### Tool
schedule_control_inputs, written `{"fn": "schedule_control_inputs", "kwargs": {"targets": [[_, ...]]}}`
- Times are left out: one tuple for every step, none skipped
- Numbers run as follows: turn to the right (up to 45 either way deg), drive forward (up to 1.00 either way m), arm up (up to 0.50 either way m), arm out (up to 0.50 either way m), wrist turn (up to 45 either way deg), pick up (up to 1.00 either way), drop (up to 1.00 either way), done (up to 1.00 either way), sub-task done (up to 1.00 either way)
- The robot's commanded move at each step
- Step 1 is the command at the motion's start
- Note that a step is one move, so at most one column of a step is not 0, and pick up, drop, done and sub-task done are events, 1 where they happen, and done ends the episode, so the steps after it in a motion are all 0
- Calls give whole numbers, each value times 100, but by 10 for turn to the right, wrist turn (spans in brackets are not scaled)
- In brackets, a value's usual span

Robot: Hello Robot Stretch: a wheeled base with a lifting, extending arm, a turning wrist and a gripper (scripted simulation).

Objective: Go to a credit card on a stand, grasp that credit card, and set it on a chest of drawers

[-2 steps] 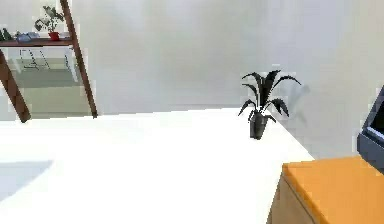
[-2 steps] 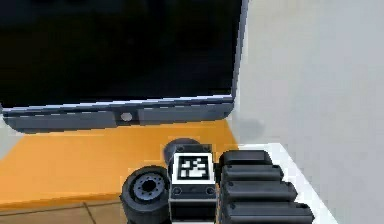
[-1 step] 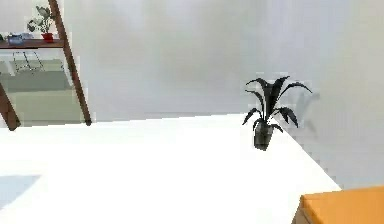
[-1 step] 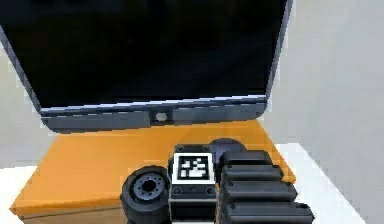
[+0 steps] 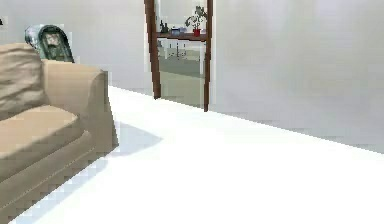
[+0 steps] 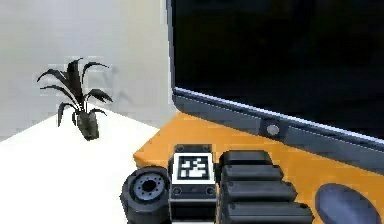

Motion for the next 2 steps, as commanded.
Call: {"fn": "schedule_control_inputs", "kwargs": {"targets": [[0, 100, 0, 0, 0, 0, 0, 0, 0], [-30, 0, 0, 0, 0, 0, 0, 0, 0]]}}
